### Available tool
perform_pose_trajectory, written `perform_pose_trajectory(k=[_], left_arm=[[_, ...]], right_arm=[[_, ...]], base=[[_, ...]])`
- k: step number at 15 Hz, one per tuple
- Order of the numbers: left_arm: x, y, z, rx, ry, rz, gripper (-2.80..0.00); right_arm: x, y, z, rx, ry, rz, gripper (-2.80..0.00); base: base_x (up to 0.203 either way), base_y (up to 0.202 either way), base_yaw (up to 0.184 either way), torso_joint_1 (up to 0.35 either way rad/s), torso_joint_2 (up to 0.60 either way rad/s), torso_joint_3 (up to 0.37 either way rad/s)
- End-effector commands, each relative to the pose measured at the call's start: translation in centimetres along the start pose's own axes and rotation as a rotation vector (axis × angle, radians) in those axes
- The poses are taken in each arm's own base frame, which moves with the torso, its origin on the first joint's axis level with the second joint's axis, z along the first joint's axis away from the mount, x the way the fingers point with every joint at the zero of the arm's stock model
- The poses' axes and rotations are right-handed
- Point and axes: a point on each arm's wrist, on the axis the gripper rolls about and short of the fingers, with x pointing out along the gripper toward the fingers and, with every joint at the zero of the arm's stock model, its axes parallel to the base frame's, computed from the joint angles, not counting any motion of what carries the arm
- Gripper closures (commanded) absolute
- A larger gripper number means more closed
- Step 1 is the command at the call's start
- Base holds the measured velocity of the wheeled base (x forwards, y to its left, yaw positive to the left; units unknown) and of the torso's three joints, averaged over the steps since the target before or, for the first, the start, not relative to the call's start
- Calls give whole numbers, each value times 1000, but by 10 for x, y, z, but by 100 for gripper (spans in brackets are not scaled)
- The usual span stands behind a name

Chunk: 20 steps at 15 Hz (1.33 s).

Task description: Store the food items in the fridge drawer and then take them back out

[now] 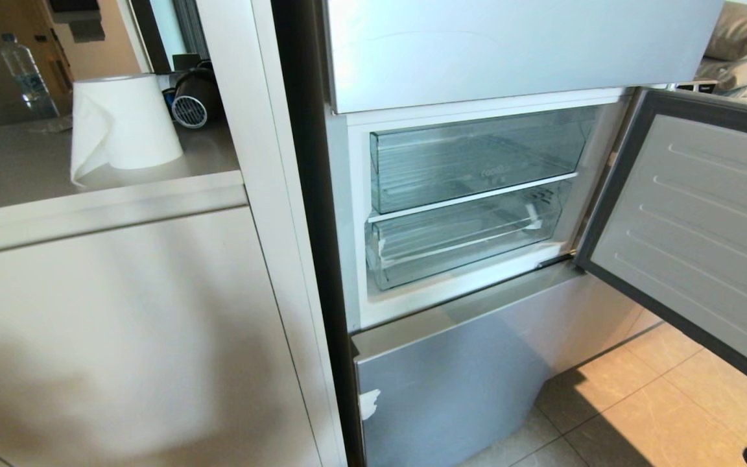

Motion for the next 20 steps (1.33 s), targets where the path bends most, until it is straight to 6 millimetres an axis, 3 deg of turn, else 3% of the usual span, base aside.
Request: perform_pose_trajectory(k=[1,3,6,20], left_arm=[[0,0,0,0,0,1,0],[0,0,0,1,0,0,0],[0,0,0,1,0,0,0],[0,0,0,-2,0,2,0]], right_arm=[[-24,-1,-22,-40,-100,-27,0],[-31,-2,-41,-86,-53,-63,0],[-44,-1,-49,-106,-225,-88,0],[-46,-1,-51,-49,-249,-105,0]], base=[[0,0,0,0,0,0],[0,0,0,0,0,0],[0,0,0,0,0,0],[0,0,-5,0,0,0]])
